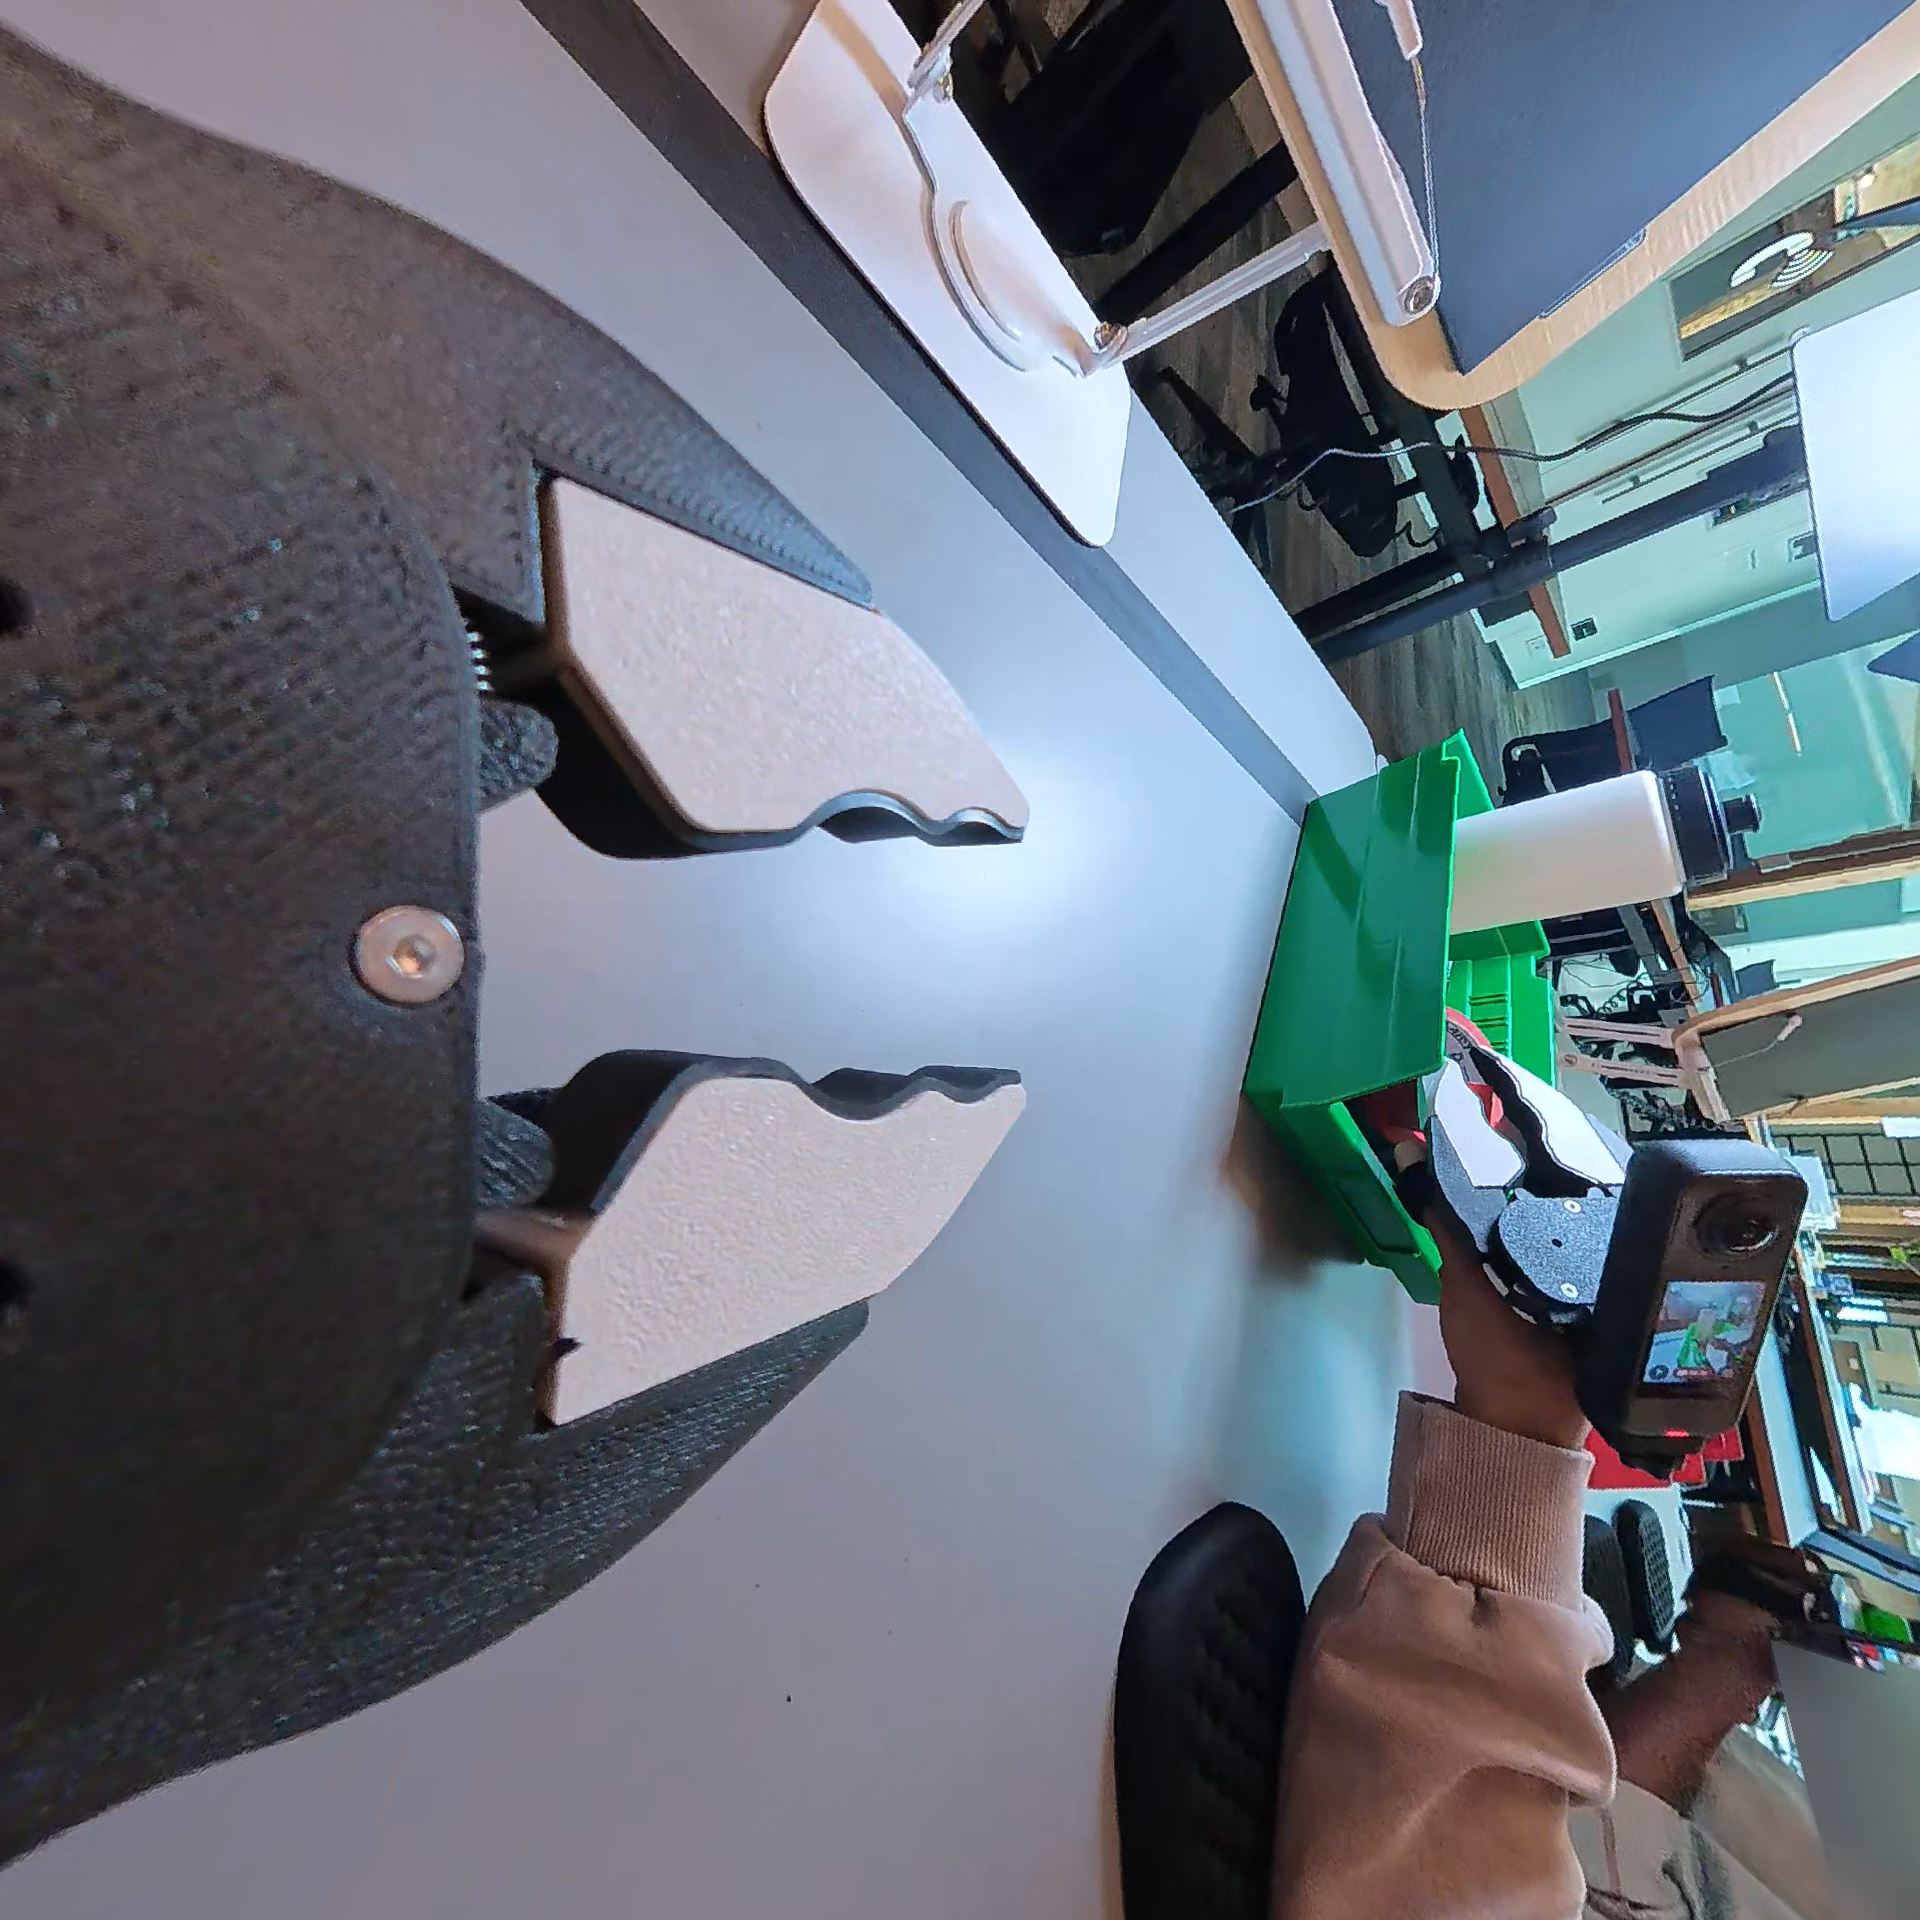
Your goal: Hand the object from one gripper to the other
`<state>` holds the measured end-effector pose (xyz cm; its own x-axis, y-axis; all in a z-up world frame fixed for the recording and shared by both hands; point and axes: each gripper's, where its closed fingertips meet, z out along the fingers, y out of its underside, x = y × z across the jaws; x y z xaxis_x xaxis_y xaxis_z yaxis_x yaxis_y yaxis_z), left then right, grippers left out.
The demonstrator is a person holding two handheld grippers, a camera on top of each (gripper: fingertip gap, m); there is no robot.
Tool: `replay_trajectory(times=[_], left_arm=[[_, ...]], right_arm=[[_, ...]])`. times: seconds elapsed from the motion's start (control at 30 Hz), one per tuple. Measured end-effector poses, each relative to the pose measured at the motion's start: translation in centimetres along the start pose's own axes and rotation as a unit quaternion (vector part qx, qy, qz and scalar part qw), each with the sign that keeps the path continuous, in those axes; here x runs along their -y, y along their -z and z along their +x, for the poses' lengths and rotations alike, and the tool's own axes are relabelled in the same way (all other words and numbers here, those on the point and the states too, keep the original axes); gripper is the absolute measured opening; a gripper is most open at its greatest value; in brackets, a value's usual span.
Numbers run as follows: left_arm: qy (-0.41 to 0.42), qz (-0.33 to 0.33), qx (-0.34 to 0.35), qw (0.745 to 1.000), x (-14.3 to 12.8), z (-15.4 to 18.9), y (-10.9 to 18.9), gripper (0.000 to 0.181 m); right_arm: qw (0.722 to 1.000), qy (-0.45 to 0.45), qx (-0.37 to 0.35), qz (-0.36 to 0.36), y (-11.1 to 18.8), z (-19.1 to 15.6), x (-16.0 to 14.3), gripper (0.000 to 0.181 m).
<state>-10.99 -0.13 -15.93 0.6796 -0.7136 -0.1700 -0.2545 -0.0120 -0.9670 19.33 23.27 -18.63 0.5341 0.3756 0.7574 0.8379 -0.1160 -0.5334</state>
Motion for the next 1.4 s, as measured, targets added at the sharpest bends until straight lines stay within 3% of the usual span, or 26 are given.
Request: replay_trajectory(times=[0.03,0.13,0.23,0.5,0.7,0.8,1.0,1.1,1.2,1.3,1.4], left_arm=[[0.001,-0.001,0.000,1.000,0.0,0.0,0.0,0.041],[0.006,-0.002,0.001,1.000,-0.1,-0.2,0.0,0.041],[0.017,0.000,0.001,1.000,-0.1,-0.4,0.1,0.041],[0.035,0.006,-0.006,0.999,-0.1,-0.6,0.2,0.043],[0.070,0.036,0.025,0.997,1.0,-2.8,1.4,0.045],[0.074,0.051,0.068,0.994,1.5,-4.8,2.7,0.033],[0.030,0.069,0.210,0.975,3.8,-12.6,9.1,0.025],[0.081,0.086,0.261,0.958,4.8,-17.8,14.3,0.027],[0.113,0.070,0.295,0.946,4.0,-21.7,19.1,0.030],[0.098,-0.013,0.301,0.948,1.7,-24.3,22.3,0.029],[0.057,-0.167,0.291,0.940,-2.1,-26.0,25.0,0.031]], right_arm=[[1.000,-0.006,0.000,0.006,0.1,0.1,0.2,0.019],[0.997,-0.059,0.036,0.035,0.6,-0.4,1.3,0.034],[0.976,-0.159,0.103,0.106,2.0,-0.8,3.7,0.052],[0.908,-0.303,0.147,0.250,5.8,1.4,7.5,0.058],[0.877,-0.319,0.214,0.290,8.9,-0.4,10.5,0.056],[0.877,-0.286,0.224,0.313,10.0,-2.1,11.9,0.053],[0.873,-0.248,0.232,0.350,11.6,-4.5,13.8,0.017],[0.867,-0.244,0.241,0.362,12.2,-5.0,14.2,0.003],[0.860,-0.241,0.257,0.370,12.6,-5.4,14.5,0.000],[0.853,-0.237,0.275,0.376,12.9,-6.0,14.7,0.000],[0.848,-0.226,0.294,0.378,13.1,-6.9,14.8,0.000]])
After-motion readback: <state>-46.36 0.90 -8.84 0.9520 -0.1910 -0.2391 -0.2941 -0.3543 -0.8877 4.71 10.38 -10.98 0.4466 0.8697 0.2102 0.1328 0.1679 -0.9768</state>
